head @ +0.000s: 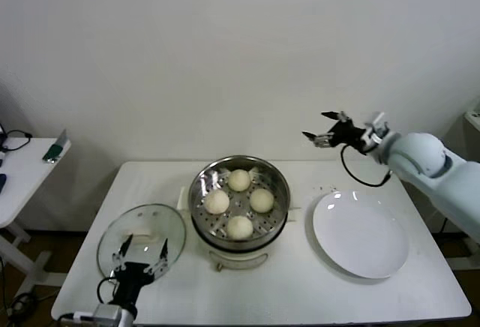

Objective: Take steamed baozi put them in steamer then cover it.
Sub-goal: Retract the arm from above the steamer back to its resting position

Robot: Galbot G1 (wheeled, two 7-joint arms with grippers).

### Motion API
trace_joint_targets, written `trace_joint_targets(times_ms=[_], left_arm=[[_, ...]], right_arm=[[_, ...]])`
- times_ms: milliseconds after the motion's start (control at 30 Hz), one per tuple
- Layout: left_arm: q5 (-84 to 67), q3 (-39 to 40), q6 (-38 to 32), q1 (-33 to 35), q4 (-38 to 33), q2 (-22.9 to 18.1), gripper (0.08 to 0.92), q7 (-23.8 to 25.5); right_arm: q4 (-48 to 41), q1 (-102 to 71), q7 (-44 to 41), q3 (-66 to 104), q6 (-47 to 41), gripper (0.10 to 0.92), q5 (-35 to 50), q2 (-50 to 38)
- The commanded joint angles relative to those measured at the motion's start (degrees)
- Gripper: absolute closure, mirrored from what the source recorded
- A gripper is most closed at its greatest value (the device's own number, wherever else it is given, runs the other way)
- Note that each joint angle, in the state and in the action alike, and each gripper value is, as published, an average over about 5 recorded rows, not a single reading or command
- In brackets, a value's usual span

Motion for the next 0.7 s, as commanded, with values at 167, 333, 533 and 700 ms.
trace_joint_targets(times_ms=[167,333,533,700], left_arm=[[7.7,-1.2,-3.4,-3.0,1.8,1.4,0.177,-3.0],[15.9,-1.7,-5.1,-3.3,2.3,3.3,0.177,-5.2],[44.6,-2.0,-5.0,-3.2,4.2,8.0,0.177,-19.7],[59.3,-1.8,-5.3,-2.6,9.7,10.5,0.177,-25.0]], right_arm=[[6.7,-77.1,2.4,67.1,21.2,0.203,-11.3,14.5],[7.1,-81.8,2.0,65.2,26.6,0.203,-14.2,22.0],[6.3,-84.2,2.9,58.7,32.5,0.203,-17.1,27.4],[4.9,-84.4,3.3,55.6,36.2,0.203,-19.5,30.7]])
